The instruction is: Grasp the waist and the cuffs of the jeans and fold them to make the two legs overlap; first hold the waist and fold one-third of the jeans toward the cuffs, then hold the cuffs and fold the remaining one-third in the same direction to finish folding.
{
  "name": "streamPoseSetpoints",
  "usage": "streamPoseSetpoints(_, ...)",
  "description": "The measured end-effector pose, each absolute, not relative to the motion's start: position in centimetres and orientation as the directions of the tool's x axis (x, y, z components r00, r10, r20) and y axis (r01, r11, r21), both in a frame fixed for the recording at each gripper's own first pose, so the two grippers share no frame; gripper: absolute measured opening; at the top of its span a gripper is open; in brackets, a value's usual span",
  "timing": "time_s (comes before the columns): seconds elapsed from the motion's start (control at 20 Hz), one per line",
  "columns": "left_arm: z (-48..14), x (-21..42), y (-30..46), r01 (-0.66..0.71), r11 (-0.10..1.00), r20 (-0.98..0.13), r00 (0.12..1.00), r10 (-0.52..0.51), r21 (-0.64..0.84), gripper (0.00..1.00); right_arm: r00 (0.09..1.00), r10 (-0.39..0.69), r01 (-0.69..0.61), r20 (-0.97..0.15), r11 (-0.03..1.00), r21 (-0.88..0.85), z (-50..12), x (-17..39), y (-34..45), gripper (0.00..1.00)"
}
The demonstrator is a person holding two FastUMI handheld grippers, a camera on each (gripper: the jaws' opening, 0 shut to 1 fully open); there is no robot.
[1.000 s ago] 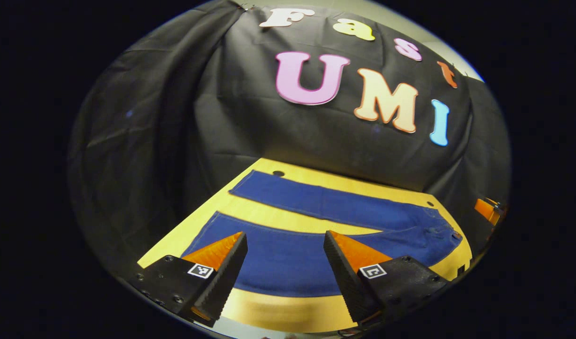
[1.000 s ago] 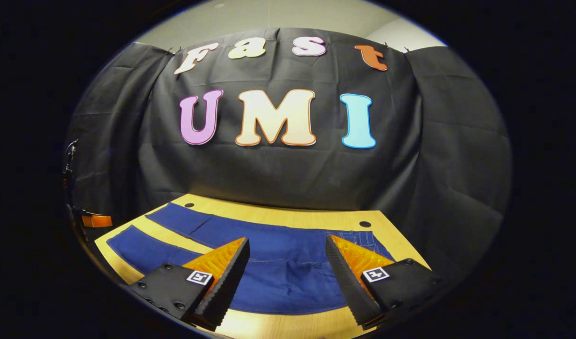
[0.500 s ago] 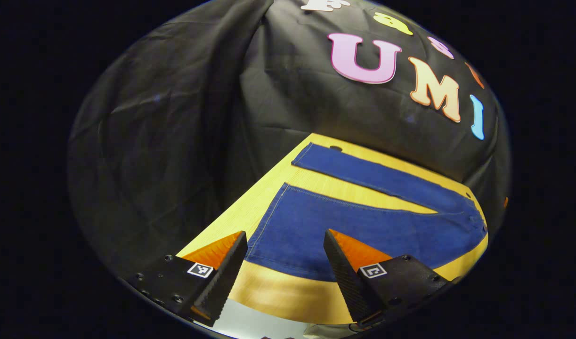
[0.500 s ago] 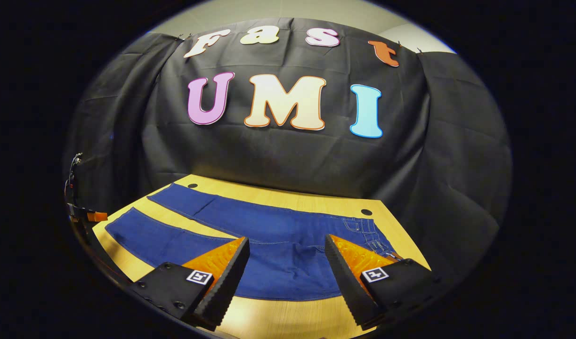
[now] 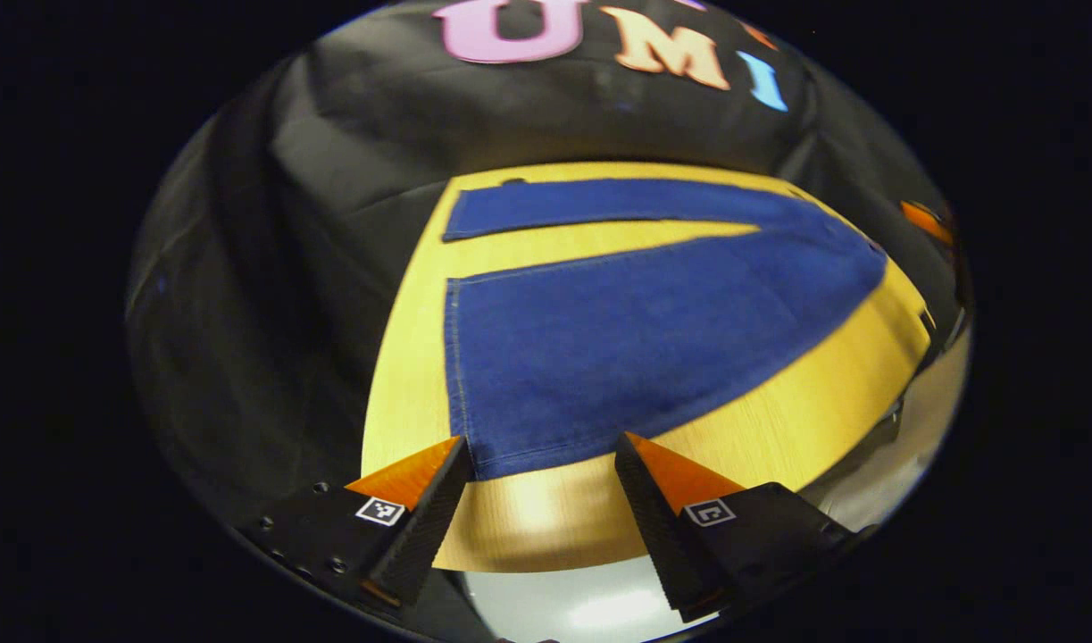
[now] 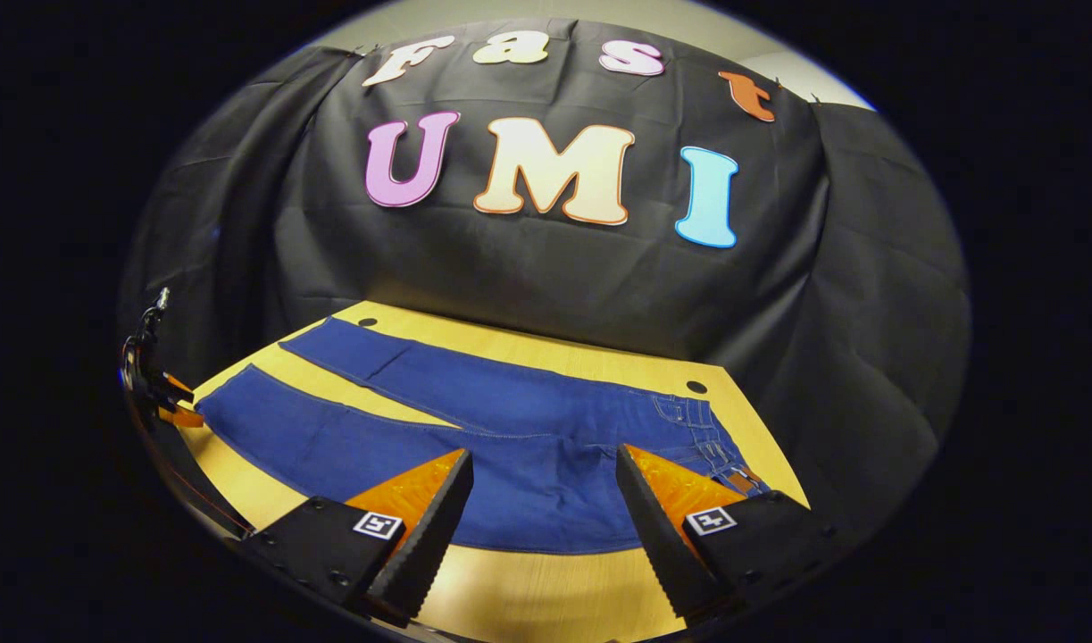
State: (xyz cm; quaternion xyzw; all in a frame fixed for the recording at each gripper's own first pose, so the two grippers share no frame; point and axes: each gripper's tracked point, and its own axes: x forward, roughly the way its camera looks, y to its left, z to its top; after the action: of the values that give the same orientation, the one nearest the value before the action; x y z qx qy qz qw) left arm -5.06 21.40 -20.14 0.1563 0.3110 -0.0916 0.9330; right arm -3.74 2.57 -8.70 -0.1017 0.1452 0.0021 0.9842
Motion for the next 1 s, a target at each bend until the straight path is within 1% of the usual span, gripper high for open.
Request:
streamPoseSetpoints(0.1, -20.1, -4.7, 20.9, 0.378, 0.889, -0.663, 0.739, -0.121, 0.259, 0.98, 0.953, -0.025, -0.043, -0.3, 0.975, -0.216, -9.3, -4.1, 2.5, 0.99)
streamPoseSetpoints(0.25, -20.1, -3.8, 20.5, 0.507, 0.797, -0.725, 0.676, -0.133, 0.327, 0.98, 0.95, -0.021, -0.05, -0.313, 0.975, -0.217, -9.6, -4.3, 2.4, 0.99)
streamPoseSetpoints(0.4, -20.6, -4.0, 20.4, 0.607, 0.718, -0.779, 0.61, -0.146, 0.341, 0.97, 0.946, -0.027, -0.047, -0.322, 0.974, -0.22, -9.9, -4.3, 1.9, 0.99)
streamPoseSetpoints(0.7, -21.5, -5.1, 20.6, 0.696, 0.647, -0.852, 0.505, -0.134, 0.311, 0.95, 0.94, -0.047, -0.029, -0.338, 0.976, -0.217, -10.5, -4.5, 1.1, 0.99)
streamPoseSetpoints(0.75, -21.4, -5.1, 20.3, 0.699, 0.646, -0.852, 0.505, -0.142, 0.307, 0.95, 0.94, -0.048, -0.028, -0.339, 0.976, -0.217, -10.6, -4.5, 1.0, 0.99)
streamPoseSetpoints(0.8, -21.6, -5.2, 20.5, 0.703, 0.644, -0.861, 0.491, -0.133, 0.301, 0.93, 0.939, -0.049, -0.028, -0.34, 0.976, -0.218, -10.7, -4.5, 1.0, 0.99)
streamPoseSetpoints(0.9, -21.8, -5.5, 20.4, 0.722, 0.635, -0.873, 0.464, -0.149, 0.275, 0.93, 0.934, -0.048, -0.029, -0.353, 0.977, -0.209, -11.3, -4.5, 1.0, 0.99)
streamPoseSetpoints(0.95, -21.7, -5.6, 20.3, 0.728, 0.635, -0.88, 0.449, -0.156, 0.259, 0.89, 0.931, -0.046, -0.031, -0.362, 0.979, -0.204, -11.7, -4.5, 1.0, 0.99)
streamPoseSetpoints(1.0, -21.8, -5.6, 20.2, 0.729, 0.637, -0.887, 0.437, -0.15, 0.252, 0.92, 0.929, -0.041, -0.035, -0.369, 0.98, -0.197, -12.1, -4.5, 1.1, 1.0)
